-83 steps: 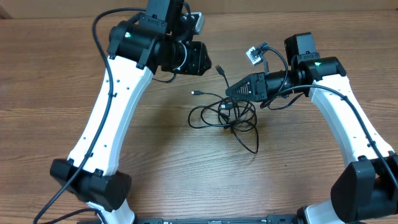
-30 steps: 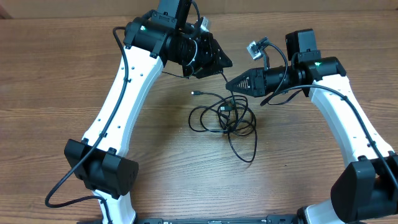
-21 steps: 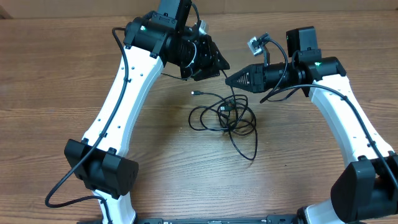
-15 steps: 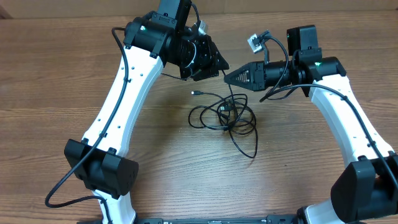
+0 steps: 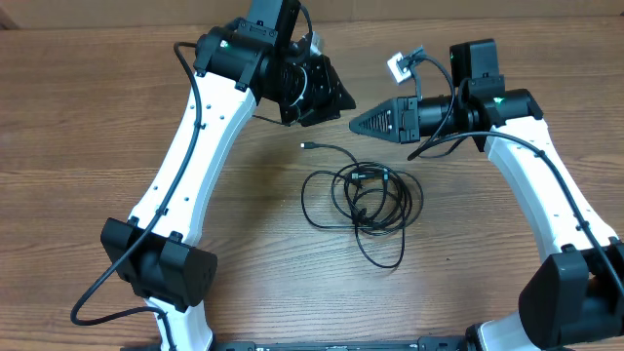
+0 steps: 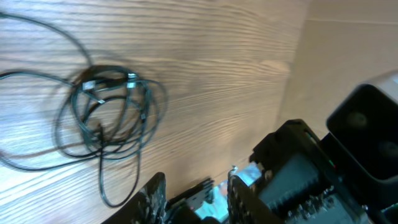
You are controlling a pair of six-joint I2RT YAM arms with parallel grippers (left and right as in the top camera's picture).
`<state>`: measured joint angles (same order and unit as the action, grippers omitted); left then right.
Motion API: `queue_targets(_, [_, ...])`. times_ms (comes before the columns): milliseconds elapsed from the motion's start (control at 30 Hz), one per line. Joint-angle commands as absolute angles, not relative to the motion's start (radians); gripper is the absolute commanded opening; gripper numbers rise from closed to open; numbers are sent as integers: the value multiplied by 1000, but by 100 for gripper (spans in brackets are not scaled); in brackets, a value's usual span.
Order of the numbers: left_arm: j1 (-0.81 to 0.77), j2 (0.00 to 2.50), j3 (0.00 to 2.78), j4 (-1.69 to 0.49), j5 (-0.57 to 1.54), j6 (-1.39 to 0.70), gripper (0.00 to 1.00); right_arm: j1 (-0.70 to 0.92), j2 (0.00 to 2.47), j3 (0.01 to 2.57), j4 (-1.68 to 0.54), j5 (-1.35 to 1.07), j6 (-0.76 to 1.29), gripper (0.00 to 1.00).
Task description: Untangle cables
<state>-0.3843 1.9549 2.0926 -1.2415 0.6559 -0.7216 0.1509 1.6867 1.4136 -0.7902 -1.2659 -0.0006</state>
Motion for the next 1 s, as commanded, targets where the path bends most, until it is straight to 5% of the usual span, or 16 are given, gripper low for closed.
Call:
queue_targets(0, [-380,1969,2098,-1299,526,-653,34,150,1669,1415,-893,-977,0,14])
queue_targets(333, [-398,1969,2093,-1414,323,-413,56,145,1669,1415,-1202,-55,266,38])
queue_targets(600, [-479,1969,1933,-1354,226,-362,67,75,1638,1452,-1292,-30,292,48])
queue_targets(767, [-517,1969,1761,-1219,229,-361,68,10,1597,1502,-1350,-39,284,75])
queue_targets(967, [-545,1969,1583,-1026,229,-336,68,-26,1578,1507,-1386,-91,250,77])
